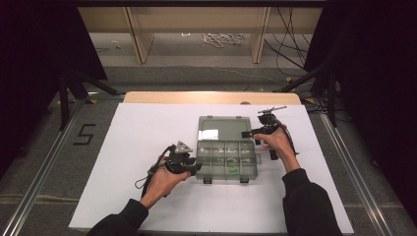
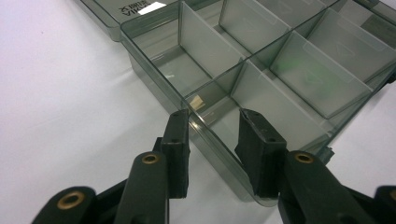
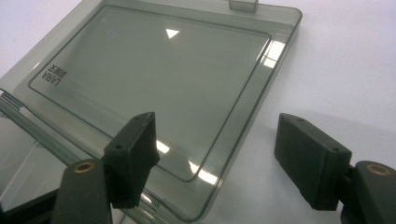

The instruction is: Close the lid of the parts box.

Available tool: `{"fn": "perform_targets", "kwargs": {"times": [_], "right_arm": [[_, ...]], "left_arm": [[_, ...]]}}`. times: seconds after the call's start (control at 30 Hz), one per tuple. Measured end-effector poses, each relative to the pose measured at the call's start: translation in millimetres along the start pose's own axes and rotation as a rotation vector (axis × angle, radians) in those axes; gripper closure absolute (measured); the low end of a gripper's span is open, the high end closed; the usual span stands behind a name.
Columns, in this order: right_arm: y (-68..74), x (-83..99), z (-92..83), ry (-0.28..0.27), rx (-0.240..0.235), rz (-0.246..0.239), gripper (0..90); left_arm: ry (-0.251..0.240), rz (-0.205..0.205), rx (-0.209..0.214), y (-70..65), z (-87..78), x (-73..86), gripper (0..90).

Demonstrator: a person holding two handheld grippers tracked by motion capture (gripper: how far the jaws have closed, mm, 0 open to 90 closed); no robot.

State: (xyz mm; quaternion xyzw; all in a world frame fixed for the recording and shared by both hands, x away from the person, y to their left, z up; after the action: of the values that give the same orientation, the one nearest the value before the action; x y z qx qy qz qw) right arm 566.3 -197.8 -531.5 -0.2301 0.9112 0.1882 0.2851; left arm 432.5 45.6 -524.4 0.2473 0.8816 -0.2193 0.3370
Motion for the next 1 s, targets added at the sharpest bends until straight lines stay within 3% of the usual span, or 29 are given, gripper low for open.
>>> {"fn": "perform_targets", "kwargs": {"times": [0.13,0.2,0.23,0.33,0.37,0.6,0.63,0.7,0.83,0.87,0.93,0.97,1.0], "right_arm": [[2.9,0.4,0.8,0.001,-0.026,0.004,31.5],[4.3,-1.3,4.3,-0.031,-0.025,0.014,31.6],[7.2,-0.3,4.4,-0.016,-0.031,0.042,32.0],[6.6,1.4,5.7,0.013,-0.038,0.016,32.3],[9.3,1.3,6.1,0.011,-0.045,0.052,32.6],[10.5,0.9,7.1,0.008,-0.063,0.072,34.5],[10.8,1.0,7.0,0.007,-0.070,0.073,35.0],[10.9,1.2,6.7,0.006,-0.073,0.078,35.8],[11.2,1.0,5.3,-0.008,-0.085,0.092,39.1],[8.3,1.1,4.5,-0.008,-0.066,0.070,40.5],[9.6,0.4,1.9,-0.012,-0.066,0.087,43.8],[7.3,0.1,0.6,-0.014,-0.060,0.058,44.7],[9.6,0.6,-0.2,-0.008,-0.064,0.082,45.2]], "left_arm": [[-0.003,0.010,-0.004,0.4,-0.1,-0.3,64.3],[-0.005,-0.001,-0.001,0.4,0.2,-0.3,64.1],[-0.005,-0.003,0.000,0.3,0.3,-0.3,64.1],[0.000,0.005,0.002,0.3,-0.1,0.0,64.0],[-0.007,0.004,-0.002,0.4,0.3,-0.4,63.9],[-0.008,0.017,0.001,2.3,0.9,-0.7,63.9],[-0.012,0.002,0.001,1.2,1.1,-0.6,63.9],[-0.008,0.020,0.002,2.4,1.0,-0.8,63.9],[-0.008,0.009,0.009,1.8,0.7,-0.4,64.0],[-0.007,0.010,0.009,1.7,0.6,-0.4,64.0],[-0.011,0.009,0.001,1.6,1.1,-0.6,64.0],[-0.009,0.023,0.000,2.5,1.0,-0.7,64.1],[-0.008,0.023,0.001,2.6,1.0,-0.8,64.1]]}}
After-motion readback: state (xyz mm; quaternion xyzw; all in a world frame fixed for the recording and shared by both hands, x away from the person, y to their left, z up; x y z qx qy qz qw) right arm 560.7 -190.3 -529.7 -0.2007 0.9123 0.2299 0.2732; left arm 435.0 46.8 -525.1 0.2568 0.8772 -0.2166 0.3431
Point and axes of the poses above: each handheld gripper's, and its own axes: z roughly forward along the jaws, x roughly out of its underside, y roughly to its left, the point moved 8 cm from there along z, roughly forward along the jaws, and after that the axes turned 7 degrees about -z, right-handed, at the moved point
